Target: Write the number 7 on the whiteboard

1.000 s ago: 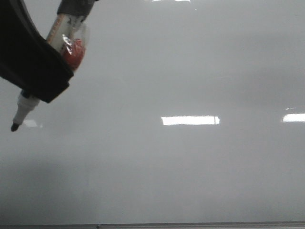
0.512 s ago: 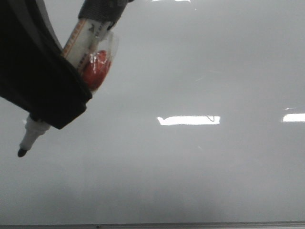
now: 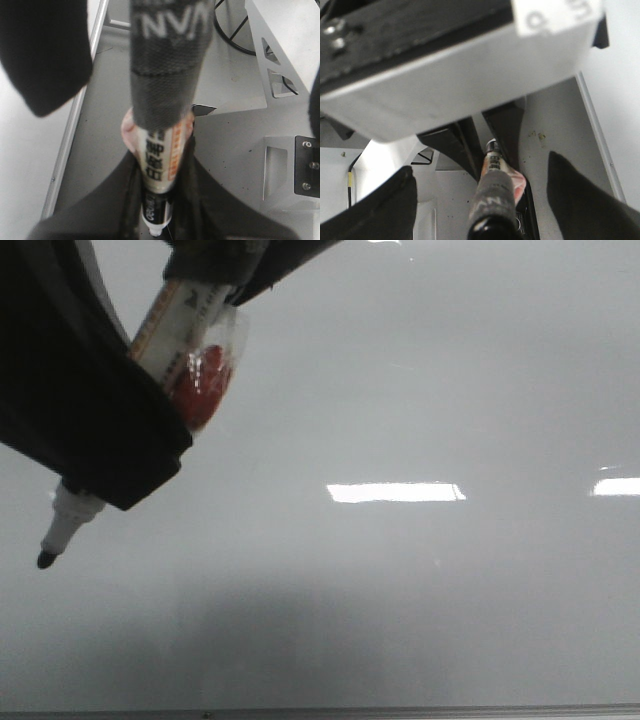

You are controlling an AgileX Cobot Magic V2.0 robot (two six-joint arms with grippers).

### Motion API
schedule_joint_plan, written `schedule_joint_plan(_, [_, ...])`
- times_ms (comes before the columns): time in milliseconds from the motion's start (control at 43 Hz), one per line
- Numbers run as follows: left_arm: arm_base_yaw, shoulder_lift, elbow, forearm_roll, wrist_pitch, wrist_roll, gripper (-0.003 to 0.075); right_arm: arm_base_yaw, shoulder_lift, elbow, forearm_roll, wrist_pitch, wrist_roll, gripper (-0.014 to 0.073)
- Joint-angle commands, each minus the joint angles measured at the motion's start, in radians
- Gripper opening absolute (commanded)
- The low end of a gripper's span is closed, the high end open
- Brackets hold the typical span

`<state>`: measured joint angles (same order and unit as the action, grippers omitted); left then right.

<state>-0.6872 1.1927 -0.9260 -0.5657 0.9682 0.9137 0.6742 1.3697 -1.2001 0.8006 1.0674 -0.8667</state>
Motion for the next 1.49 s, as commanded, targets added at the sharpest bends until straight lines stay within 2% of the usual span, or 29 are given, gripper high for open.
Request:
schedule_joint_plan(0, [-0.009, -0.024, -0.032, -0.043, -0.021, 0.002, 0.0009, 0.002, -0.014, -0.044, 0.043, 0.006, -0.013, 0.0558])
schedule_joint_plan(116, [-0.009, -0.024, -0.032, -0.043, -0.021, 0.002, 0.0009, 0.002, 0.003, -0.044, 0.038, 0.012, -0.013, 0.0521])
schedule_joint_plan(326, [-0.009, -0.024, -0.032, -0.053, -0.028, 0.002, 0.0009, 0.002, 0.019, -0.045, 0.036, 0.055, -0.013, 0.0303])
schedule_joint_plan(605, [-0.009, -0.024, -0.032, -0.064, -0.065, 0.002, 0.0013, 0.001, 0.020, -0.045, 0.036, 0.084, -0.013, 0.0086])
schedule_joint_plan(674, [-0.009, -0.024, -0.032, -0.064, -0.081, 0.002, 0.0044, 0.001, 0.020, -0.045, 0.036, 0.084, -0.013, 0.0025])
schedule_joint_plan(767, [-0.009, -0.024, -0.032, -0.064, -0.106, 0.000, 0.0202, 0.001, 0.020, -0.045, 0.035, 0.078, -0.013, -0.0041])
schedule_joint_plan(814, [-0.009, -0.024, -0.032, -0.064, -0.117, -0.005, 0.0329, 0.001, 0.020, -0.045, 0.035, 0.069, -0.013, -0.0059])
schedule_joint_plan(837, [-0.009, -0.024, -0.032, -0.064, -0.122, -0.005, 0.0368, 0.001, 0.020, -0.045, 0.033, 0.064, -0.013, -0.0063])
schedule_joint_plan(884, [-0.009, -0.024, -0.032, -0.064, -0.133, -0.005, 0.0507, 0.001, 0.020, -0.045, 0.021, 0.049, -0.013, -0.0062])
schedule_joint_plan(953, [-0.009, -0.028, -0.032, -0.064, -0.146, -0.005, 0.0604, 0.001, 0.020, -0.045, -0.014, 0.026, -0.013, -0.0062])
schedule_joint_plan(1000, [-0.009, -0.038, -0.030, -0.064, -0.166, -0.005, 0.0622, -0.002, 0.020, -0.044, -0.058, 0.001, -0.008, -0.0062])
schedule_joint_plan(1093, [-0.009, -0.074, -0.020, -0.067, -0.186, 0.000, 0.0608, -0.023, 0.020, -0.043, -0.138, -0.056, 0.030, -0.0061])
schedule_joint_plan(1209, [-0.009, -0.156, 0.020, -0.067, -0.193, 0.002, 0.0529, -0.084, 0.020, -0.029, -0.164, -0.123, 0.058, -0.0061])
schedule_joint_plan(1349, [-0.009, -0.323, 0.113, -0.068, -0.220, 0.002, 0.0319, -0.161, 0.008, 0.030, -0.120, -0.286, 0.060, -0.0061])
schedule_joint_plan(1465, [-0.009, -0.502, 0.214, -0.068, -0.254, 0.002, 0.0061, -0.182, 0.007, 0.084, -0.012, -0.426, 0.060, -0.0061])
